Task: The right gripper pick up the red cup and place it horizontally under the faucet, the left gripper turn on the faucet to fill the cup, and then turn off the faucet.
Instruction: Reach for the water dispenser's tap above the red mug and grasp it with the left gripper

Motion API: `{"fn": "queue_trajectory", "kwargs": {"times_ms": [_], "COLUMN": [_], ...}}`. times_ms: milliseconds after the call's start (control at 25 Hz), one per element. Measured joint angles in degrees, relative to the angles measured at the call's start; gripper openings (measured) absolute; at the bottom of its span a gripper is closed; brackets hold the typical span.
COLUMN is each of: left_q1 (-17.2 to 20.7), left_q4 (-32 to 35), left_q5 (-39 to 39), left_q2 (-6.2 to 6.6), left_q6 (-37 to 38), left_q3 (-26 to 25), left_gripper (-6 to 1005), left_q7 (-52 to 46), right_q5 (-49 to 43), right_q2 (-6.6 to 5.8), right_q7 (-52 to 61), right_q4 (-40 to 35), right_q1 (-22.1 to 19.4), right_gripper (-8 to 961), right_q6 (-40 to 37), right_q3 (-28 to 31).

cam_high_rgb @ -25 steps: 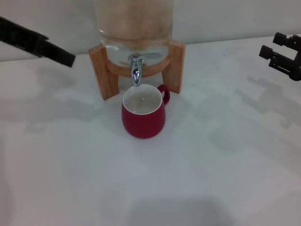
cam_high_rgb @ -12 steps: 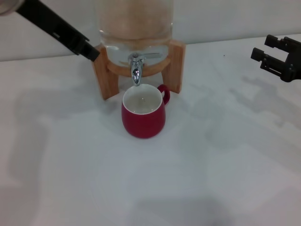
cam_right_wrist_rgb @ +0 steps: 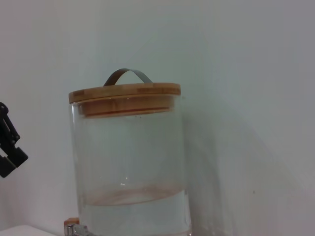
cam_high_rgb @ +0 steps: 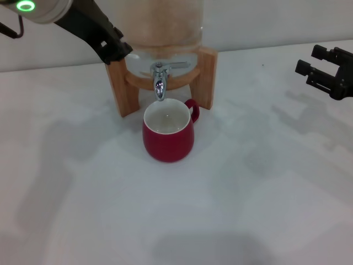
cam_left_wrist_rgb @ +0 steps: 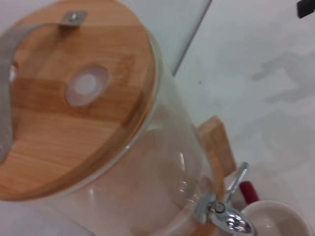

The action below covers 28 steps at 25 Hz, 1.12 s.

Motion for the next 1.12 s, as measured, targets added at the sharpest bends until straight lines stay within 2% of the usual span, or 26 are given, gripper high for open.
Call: {"fn": "queue_trajectory", "kwargs": {"times_ms": [160,560,1120], "left_q1": [2.0,2.02,1.46], "left_q4": [1.38,0.63,-6.8], "left_q5": [0.13,-0.3,-2.62], "left_q2": [-0.03,-0.11,-0.29], "left_q6": [2.37,5.08,12.68], "left_q3": [1.82,5.25,8.56], "left_gripper": [248,248,248], "left_q7": [1.45,1.96,4.94], "right_q5": [0.02,0.02,-0.41], "right_q2": [0.0,0.02,0.08], "right_q7": [0.0,-0.01,-0.05], "right_q4": [0.0,-0.01,-0.03], "right_q1": [0.0,0.19,0.52], "right_gripper": [591,591,590], "right_q6": [0.0,-0.62,-3.0], "right_q3": [-0.07,-0.12,-0.28]}}
